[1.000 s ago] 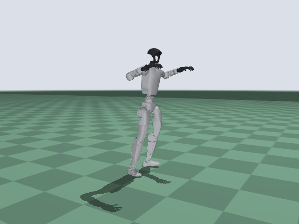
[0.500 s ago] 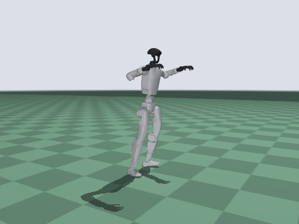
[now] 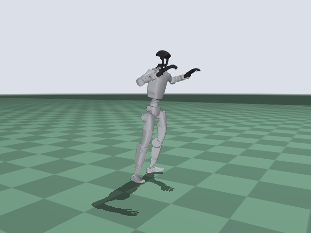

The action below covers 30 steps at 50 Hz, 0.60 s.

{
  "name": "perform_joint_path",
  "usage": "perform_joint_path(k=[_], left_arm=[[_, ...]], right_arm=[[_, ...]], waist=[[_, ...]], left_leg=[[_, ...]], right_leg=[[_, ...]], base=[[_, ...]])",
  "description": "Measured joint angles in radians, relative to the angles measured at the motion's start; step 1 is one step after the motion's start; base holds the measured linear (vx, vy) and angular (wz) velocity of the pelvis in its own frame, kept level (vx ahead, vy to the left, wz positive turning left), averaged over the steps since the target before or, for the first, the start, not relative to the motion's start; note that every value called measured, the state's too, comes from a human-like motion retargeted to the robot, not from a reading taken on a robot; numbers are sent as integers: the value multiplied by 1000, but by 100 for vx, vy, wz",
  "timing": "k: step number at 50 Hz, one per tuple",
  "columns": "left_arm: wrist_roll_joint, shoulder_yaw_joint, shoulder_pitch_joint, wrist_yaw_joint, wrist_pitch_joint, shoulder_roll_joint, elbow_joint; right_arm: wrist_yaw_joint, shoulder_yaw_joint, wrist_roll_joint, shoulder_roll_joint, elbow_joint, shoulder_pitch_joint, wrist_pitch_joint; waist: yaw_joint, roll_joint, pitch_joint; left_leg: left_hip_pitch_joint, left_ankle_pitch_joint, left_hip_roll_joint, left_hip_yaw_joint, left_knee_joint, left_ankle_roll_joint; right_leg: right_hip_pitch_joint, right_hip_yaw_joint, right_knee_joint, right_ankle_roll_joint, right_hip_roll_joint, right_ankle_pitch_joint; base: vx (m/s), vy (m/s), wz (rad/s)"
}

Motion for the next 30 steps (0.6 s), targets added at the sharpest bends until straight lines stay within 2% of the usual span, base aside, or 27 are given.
perform_joint_path(k=[6, 10, 12, 14, 17, 21, 25, 28, 30], left_arm=[[-213, -205, -129, 84, 3, -322, -18], [-247, -279, -121, 49, -11, -498, -54], [-234, -297, -85, 6, -18, -550, -86], [-267, -320, -52, -60, -24, -606, -118], [-423, -393, -53, -161, -19, -720, -141], [-528, -534, -185, -159, -12, -850, -100], [-504, -663, -392, -111, -24, -925, -18], [-486, -718, -524, -73, -34, -941, -9], [-468, -738, -631, -46, -40, -941, -25]], right_arm=[[-163, 321, 117, 307, 5, -400, -10], [-184, 450, 118, 525, -12, -554, -17], [-166, 486, 108, 582, -25, -602, -18], [-143, 516, 114, 606, -42, -640, -15], [-133, 562, 172, 608, -71, -670, -11], [-189, 616, 232, 604, -85, -669, -25], [-226, 653, 241, 614, -60, -629, -40], [-190, 668, 262, 607, -75, -516, -46], [-149, 668, 278, 576, -109, -403, -55]], waist=[[25, -9, 34], [58, -37, 62], [75, -51, 75], [93, -59, 91], [127, -60, 120], [187, -50, 182], [206, -7, 297], [130, 28, 375], [59, 48, 411]], left_leg=[[5, -22, -8, 33, -9, 25], [-3, -41, -18, 57, 1, 42], [-12, -52, -23, 60, 13, 47], [-23, -63, -28, 56, 29, 52], [-45, -79, -36, 40, 65, 64], [-76, -110, -39, 17, 161, 101], [-78, -171, 3, -3, 326, 128], [-63, -229, 42, -26, 429, 120], [-53, -262, 63, -46, 464, 105]], right_leg=[[-27, 37, 3, -2, -6, -4], [-47, 60, 3, -4, -17, -10], [-53, 62, 4, -3, -25, -15], [-56, 58, 9, -1, -34, -22], [-59, 43, 32, 8, -53, -35], [-81, 31, 141, -5, -90, -52], [-184, 83, 505, -94, -132, -63], [-316, 152, 858, -152, -137, -40], [-412, 194, 1031, -156, -109, -67]], base=[[6, 5, -32], [10, 6, -32], [14, 8, -9], [16, 11, 11], [17, 14, 33], [19, 16, 38], [23, 18, 16], [31, 15, 43], [38, 10, 59]])
